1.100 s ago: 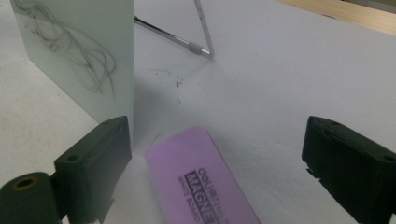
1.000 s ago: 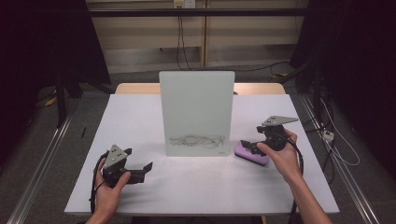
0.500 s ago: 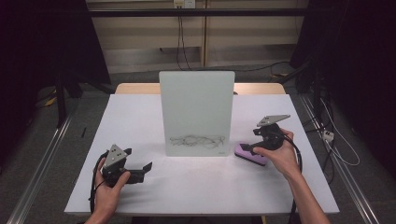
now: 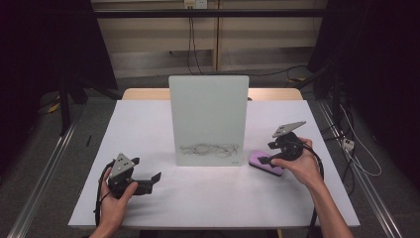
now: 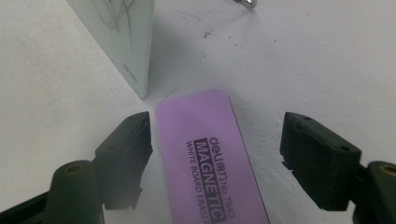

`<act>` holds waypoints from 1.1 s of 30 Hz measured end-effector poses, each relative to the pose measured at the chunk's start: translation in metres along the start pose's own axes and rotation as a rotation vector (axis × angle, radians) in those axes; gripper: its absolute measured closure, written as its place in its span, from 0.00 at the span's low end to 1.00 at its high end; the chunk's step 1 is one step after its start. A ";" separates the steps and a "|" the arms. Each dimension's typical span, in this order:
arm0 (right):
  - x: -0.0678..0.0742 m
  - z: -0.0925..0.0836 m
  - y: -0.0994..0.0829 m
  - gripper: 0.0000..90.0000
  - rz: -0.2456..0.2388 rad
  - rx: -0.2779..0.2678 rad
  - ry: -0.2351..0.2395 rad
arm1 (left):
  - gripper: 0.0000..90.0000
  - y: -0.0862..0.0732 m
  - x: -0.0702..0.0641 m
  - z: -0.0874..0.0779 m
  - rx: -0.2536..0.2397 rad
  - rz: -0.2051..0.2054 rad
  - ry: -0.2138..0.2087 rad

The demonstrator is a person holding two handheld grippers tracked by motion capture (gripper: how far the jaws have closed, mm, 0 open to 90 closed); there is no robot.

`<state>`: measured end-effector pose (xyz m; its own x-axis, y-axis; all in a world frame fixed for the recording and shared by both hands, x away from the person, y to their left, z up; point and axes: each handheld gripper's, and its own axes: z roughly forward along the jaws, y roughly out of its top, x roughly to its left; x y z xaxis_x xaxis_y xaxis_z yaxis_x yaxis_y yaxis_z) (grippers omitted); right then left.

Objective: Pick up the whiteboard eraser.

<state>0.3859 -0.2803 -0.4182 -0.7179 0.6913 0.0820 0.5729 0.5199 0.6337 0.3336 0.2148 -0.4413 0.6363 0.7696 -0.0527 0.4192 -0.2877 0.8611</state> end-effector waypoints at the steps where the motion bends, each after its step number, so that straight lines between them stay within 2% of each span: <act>1: 0.000 0.000 0.000 0.29 0.000 0.000 0.000 | 0.06 0.000 0.000 0.001 0.001 -0.002 0.000; 2: 0.000 0.001 0.001 0.33 -0.032 0.038 0.014 | 0.06 -0.001 0.000 0.002 0.007 0.001 -0.005; 4: 0.001 0.002 0.001 0.32 -0.042 0.057 0.013 | 0.06 -0.002 -0.001 0.001 0.012 0.004 -0.008; 6: 0.000 0.004 0.001 0.33 -0.077 0.093 -0.003 | 0.06 -0.002 -0.001 0.000 0.010 0.009 -0.008; 9: -0.002 0.005 0.000 0.33 -0.081 0.103 0.001 | 0.06 -0.002 -0.001 -0.001 0.007 0.011 -0.006; 10: -0.002 0.006 -0.002 0.34 -0.084 0.131 0.004 | 0.06 -0.002 0.000 -0.001 0.008 0.014 -0.007; 16: 0.000 0.010 -0.001 0.35 -0.113 0.151 0.014 | 0.06 -0.002 -0.001 0.000 0.011 0.020 -0.009; 17: 0.002 0.012 -0.001 0.38 -0.129 0.174 0.011 | 0.06 -0.002 -0.001 0.000 0.011 0.020 -0.010; 19: 0.003 0.013 -0.001 0.41 -0.135 0.188 0.015 | 0.06 -0.002 -0.001 -0.001 0.011 0.019 -0.011; 21: 0.004 0.015 -0.002 0.43 -0.168 0.208 0.012 | 0.06 -0.002 -0.001 -0.001 0.009 0.010 -0.012; 29: 0.008 0.015 0.001 0.45 -0.180 0.237 -0.011 | 0.06 -0.002 0.000 -0.002 0.009 0.021 -0.009; 33: 0.008 0.015 0.001 0.45 -0.162 0.246 -0.010 | 0.06 -0.003 0.000 -0.001 0.014 0.019 -0.011</act>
<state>0.3864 -0.2663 -0.4285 -0.8049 0.5933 -0.0133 0.5305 0.7293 0.4320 0.3319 0.2165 -0.4430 0.6511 0.7578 -0.0424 0.4164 -0.3100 0.8547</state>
